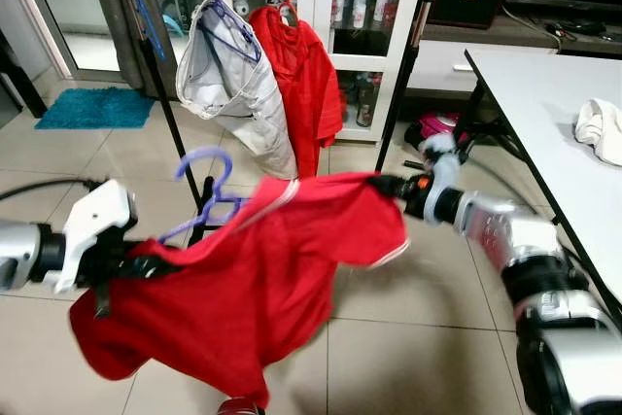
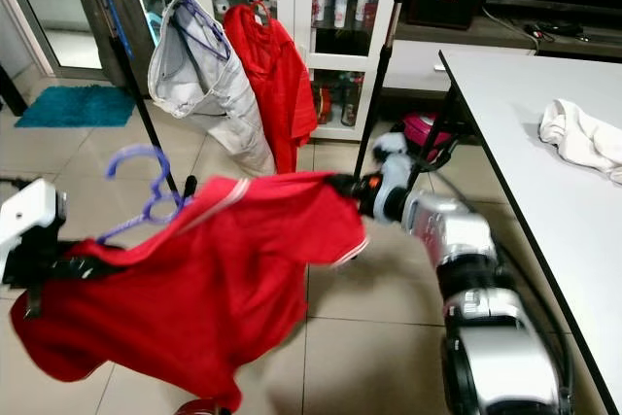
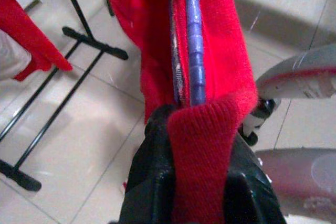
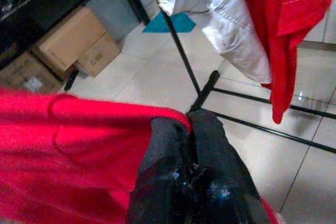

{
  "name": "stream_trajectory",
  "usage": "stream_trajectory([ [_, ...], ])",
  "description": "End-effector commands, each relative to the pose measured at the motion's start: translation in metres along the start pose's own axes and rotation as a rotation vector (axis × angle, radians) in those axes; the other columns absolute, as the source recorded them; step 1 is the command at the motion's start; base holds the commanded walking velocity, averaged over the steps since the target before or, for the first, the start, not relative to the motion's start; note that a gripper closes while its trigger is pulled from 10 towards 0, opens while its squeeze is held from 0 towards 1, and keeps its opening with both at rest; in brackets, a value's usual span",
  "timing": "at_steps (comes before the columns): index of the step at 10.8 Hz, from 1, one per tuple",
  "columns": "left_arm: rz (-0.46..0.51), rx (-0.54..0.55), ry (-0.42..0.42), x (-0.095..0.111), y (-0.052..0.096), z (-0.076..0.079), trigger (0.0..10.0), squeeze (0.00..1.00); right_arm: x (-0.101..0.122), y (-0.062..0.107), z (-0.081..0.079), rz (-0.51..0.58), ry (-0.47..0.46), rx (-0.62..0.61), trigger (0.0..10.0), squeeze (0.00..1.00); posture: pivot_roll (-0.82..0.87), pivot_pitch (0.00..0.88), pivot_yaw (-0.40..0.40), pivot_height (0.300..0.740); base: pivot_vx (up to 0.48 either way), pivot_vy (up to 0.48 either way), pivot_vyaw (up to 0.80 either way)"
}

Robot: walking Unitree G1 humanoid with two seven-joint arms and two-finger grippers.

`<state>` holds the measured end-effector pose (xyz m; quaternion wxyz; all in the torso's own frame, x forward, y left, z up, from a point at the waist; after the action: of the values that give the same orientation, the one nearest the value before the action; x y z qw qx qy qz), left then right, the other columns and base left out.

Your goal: Hang hanger

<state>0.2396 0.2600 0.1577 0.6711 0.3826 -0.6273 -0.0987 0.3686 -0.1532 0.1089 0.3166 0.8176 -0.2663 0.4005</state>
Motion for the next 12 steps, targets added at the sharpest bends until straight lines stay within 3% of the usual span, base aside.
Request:
stream_trajectory([
  [1,-0.028,-0.009,-0.043,0.002,0.002,0.001,0.0,0.0,0.013,0.005,0.006,0.042,-0.034,-0.026,0.0,0.0,0.08,0.0,0.0,0.74,0.0,0.0,0.0],
  [3,-0.095,-0.003,-0.05,-0.01,0.006,0.002,0.0,0.0,0.017,0.011,0.007,-0.005,-0.001,0.056,0.0,0.0,0.08,0.0,-0.001,0.74,0.0,0.0,0.0],
  [5,-0.076,-0.041,-0.058,-0.005,0.003,0.008,0.0,0.0,0.02,0.007,0.003,-0.031,0.063,0.08,0.0,0.0,0.09,0.0,-0.002,0.74,0.0,0.0,0.0],
  [8,-0.018,-0.089,-0.087,0.011,-0.002,0.017,0.0,0.0,0.026,-0.001,0.001,0.019,0.079,0.057,0.0,0.0,0.1,0.0,-0.012,0.74,0.0,0.0,0.0],
  [9,0.017,-0.084,-0.087,0.017,0.0,0.018,0.0,0.0,0.021,-0.006,0.001,-0.016,0.173,0.027,10.0,0.0,0.1,0.0,-0.014,0.74,0.0,0.0,0.0],
  [10,0.042,-0.089,-0.079,0.021,0.002,0.019,0.0,0.0,0.015,-0.009,-0.001,-0.045,0.262,0.024,10.0,0.0,0.1,0.0,-0.014,0.74,0.0,0.0,0.0],
  [11,0.066,-0.103,-0.064,0.025,0.003,0.022,0.0,0.0,0.008,-0.016,-0.008,-0.057,0.447,0.05,10.0,0.36,0.1,0.0,-0.012,0.74,0.0,0.0,0.0],
  [12,0.061,-0.092,-0.059,0.025,0.004,0.022,0.0,0.0,0.007,-0.019,-0.012,-0.051,0.509,0.064,10.0,1.0,0.1,0.0,-0.012,0.74,0.0,0.0,0.0],
])
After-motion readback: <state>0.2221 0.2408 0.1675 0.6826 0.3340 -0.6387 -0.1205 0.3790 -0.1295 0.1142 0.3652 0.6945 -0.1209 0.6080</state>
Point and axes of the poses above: a point about 5 cm out from each wrist's last joint towards the gripper, its own y axis pointing back from the gripper into the wrist, its own x axis along the axis of the wrist's last joint, z = x × y, the point moved 2 cm from there along -y, pointing out of the wrist towards the gripper, and after that the axes turned 4 degrees about -y, right-handed, at the moved point
